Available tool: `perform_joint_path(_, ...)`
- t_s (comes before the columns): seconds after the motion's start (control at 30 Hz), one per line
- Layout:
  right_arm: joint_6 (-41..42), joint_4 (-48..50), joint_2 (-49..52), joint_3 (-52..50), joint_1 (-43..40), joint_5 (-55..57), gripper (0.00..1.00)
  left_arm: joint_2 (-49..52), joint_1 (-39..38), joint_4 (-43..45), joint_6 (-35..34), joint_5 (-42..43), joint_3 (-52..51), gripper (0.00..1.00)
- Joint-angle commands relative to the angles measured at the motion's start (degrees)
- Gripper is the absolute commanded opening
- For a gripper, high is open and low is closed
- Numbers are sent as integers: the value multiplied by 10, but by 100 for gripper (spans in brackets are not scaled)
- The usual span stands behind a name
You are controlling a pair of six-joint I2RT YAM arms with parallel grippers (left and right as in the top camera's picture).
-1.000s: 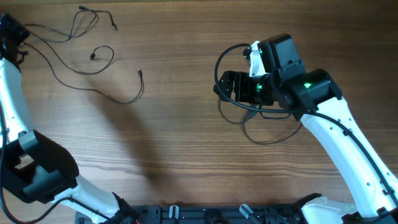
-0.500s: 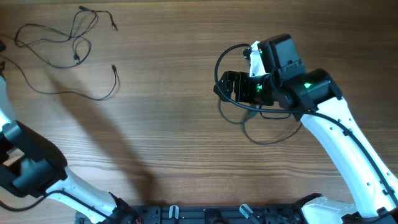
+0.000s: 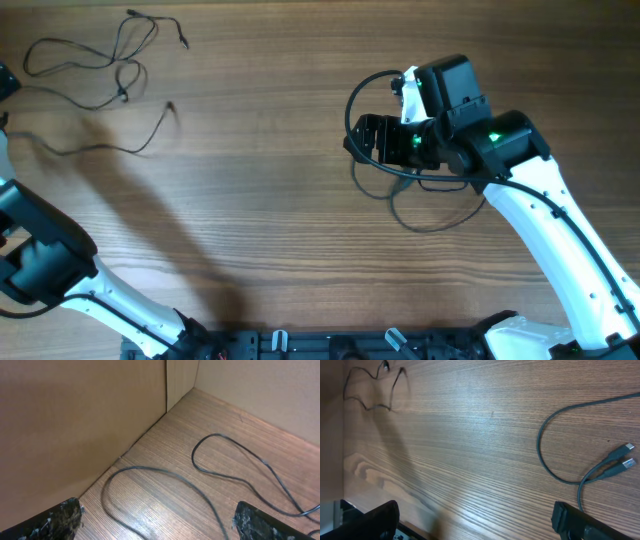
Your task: Untangle cables
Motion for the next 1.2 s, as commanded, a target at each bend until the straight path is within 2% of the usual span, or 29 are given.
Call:
perform_joint_path(0.0, -12, 1, 5, 1, 0, 6, 100, 4, 1, -10, -49, 14, 3, 100)
perform_joint_path(0.17, -12, 1, 12, 1, 0, 5, 99, 5, -10, -70, -49, 90, 3, 100)
perform_joint_path(0.23, -11, 2, 20, 1, 0, 5, 100, 5, -19, -96, -49, 119, 3, 94)
perform_joint_path(0.3, -11, 1, 28, 1, 1, 5, 100, 6, -32, -118, -49, 152, 3, 82)
perform_joint_path(0.4, -11, -1, 38, 1, 4, 5, 100, 11, -57, -129, -49, 188, 2, 79)
perform_joint_path(0.6, -12, -1, 46, 1, 13, 5, 100, 25, -115, -130, -40, 188, 2, 81)
perform_joint_path(0.73, -12, -1, 46, 1, 14, 5, 100, 40, -152, -134, 24, 181, 2, 83)
perform_joint_path(0.83, -12, -1, 46, 1, 14, 5, 100, 56, -174, -134, 64, 120, 2, 81)
perform_joint_path(0.97, -12, -3, 46, 1, 14, 5, 100, 77, -193, -146, 112, 97, 2, 75)
perform_joint_path(1.17, -12, -2, 46, 1, 14, 5, 100, 103, -198, -146, 122, 97, 2, 59)
